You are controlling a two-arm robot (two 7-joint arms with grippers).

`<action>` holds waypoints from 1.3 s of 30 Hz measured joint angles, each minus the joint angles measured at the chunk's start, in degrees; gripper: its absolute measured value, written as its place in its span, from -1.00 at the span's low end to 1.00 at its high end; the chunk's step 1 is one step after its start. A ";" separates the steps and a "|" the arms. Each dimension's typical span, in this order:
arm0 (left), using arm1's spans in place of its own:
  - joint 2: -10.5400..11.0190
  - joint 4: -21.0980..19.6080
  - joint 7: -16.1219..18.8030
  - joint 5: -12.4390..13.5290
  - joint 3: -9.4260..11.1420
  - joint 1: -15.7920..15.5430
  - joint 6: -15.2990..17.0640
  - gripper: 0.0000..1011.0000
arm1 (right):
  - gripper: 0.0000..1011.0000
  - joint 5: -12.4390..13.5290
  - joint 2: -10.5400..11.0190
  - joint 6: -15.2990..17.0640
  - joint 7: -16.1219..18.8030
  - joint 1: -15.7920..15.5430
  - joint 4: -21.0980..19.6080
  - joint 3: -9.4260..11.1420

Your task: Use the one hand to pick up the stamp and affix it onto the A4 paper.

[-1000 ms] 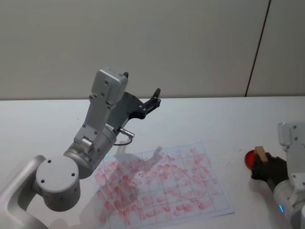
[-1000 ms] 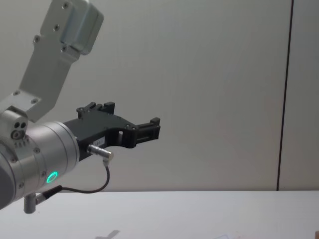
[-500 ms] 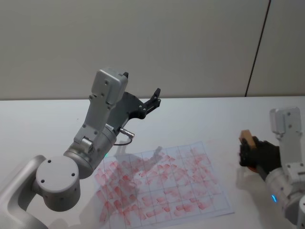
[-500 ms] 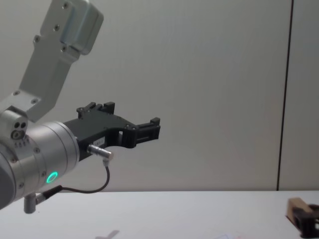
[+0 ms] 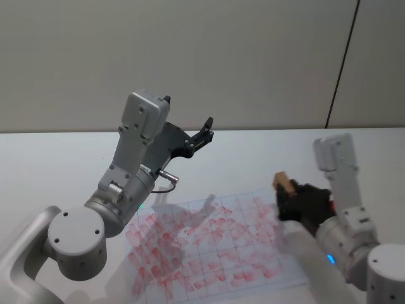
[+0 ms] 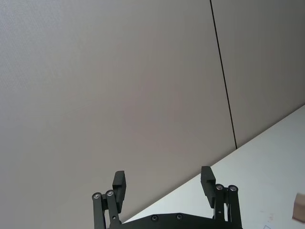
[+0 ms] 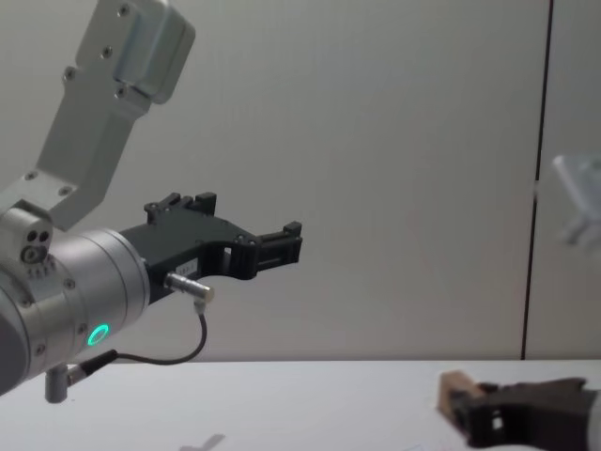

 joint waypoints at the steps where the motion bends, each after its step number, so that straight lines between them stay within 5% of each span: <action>1: 0.00 0.00 0.00 0.00 0.00 0.00 0.00 0.98 | -0.57 -0.17 -0.14 0.30 0.31 0.11 0.15 -0.11; 21: 0.00 0.00 0.00 0.00 0.00 0.00 0.00 0.98 | -0.57 -3.99 -3.45 7.34 4.69 2.31 4.22 -2.91; 39: 0.00 0.00 0.00 0.00 0.00 0.00 0.00 0.98 | -0.57 -5.52 -4.01 6.62 5.58 2.42 7.38 -3.27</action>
